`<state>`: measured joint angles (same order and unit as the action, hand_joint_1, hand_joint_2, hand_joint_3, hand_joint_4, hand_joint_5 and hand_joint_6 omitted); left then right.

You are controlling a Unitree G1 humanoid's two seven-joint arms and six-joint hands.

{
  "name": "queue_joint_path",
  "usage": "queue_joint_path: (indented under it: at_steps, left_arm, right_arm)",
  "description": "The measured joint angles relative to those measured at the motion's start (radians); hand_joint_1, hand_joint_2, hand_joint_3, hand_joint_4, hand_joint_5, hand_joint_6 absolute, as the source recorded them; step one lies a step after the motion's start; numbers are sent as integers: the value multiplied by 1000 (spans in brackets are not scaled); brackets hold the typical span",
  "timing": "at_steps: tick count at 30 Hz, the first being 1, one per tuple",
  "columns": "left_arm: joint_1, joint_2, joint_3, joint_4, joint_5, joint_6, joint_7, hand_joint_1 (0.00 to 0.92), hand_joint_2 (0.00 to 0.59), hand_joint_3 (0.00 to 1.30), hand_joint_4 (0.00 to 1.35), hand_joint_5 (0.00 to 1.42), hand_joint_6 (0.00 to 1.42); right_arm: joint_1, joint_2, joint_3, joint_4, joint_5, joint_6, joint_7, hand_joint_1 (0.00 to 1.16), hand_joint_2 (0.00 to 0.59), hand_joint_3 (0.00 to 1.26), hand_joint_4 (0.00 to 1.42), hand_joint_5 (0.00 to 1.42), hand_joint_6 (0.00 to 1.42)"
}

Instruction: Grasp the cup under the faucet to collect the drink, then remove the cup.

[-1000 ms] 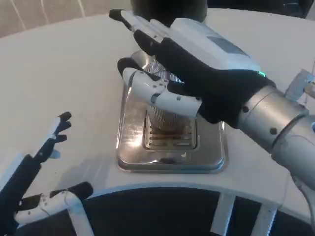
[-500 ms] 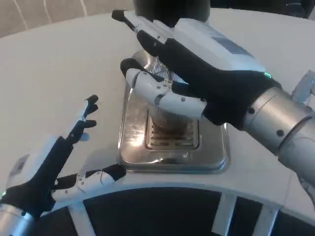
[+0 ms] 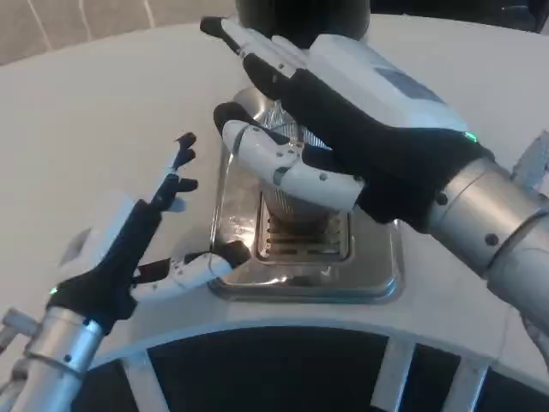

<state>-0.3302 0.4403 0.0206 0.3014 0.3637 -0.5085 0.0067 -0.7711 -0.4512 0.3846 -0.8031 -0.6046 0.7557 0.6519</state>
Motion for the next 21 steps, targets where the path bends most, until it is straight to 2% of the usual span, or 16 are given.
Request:
queue_joint_path:
  at_steps: [9, 21]
  left_arm:
    - [-94, -27, -47, 94, 5, 5, 16, 207, 39, 0, 0, 203, 305]
    - [-122, -27, -68, 159, 9, 5, 34, 210, 45, 0, 0, 213, 305]
  right_arm:
    - [8, -1, -11, -11, -1, 0, 10, 0, 543, 0, 0, 0, 0]
    - [33, 4, -26, -29, -24, -1, 4, 0, 543, 0, 0, 0, 0]
